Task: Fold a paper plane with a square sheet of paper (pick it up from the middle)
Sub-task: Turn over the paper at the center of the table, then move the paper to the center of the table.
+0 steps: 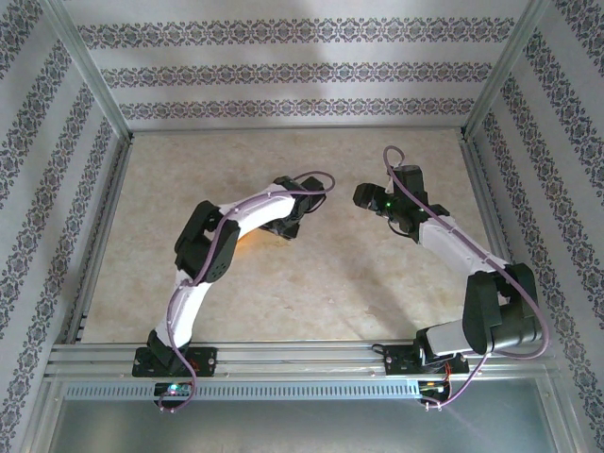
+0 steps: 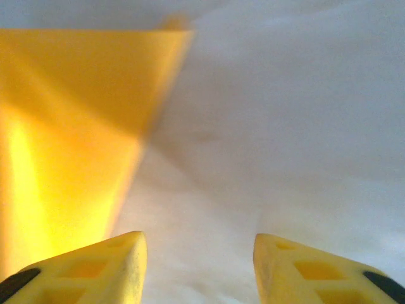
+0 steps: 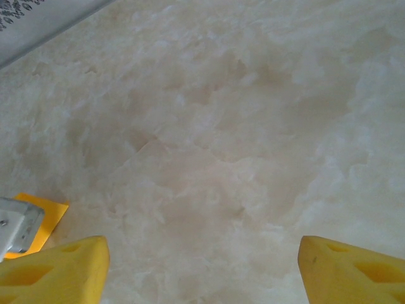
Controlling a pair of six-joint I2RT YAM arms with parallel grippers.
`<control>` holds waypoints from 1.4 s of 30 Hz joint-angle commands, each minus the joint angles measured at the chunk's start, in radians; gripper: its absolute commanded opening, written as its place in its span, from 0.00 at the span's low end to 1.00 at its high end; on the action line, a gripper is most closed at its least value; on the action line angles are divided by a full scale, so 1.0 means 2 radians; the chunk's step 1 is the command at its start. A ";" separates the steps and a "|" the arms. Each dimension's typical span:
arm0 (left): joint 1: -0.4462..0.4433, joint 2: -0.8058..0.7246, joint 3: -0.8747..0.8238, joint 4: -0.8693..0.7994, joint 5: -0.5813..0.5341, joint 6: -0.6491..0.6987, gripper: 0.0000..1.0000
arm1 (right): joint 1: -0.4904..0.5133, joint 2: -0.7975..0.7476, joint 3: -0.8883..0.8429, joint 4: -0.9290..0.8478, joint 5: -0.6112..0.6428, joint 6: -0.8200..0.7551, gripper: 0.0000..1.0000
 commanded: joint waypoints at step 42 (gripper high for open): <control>0.170 -0.183 -0.313 0.228 0.192 -0.095 0.13 | 0.030 0.062 0.011 0.032 -0.082 0.055 0.78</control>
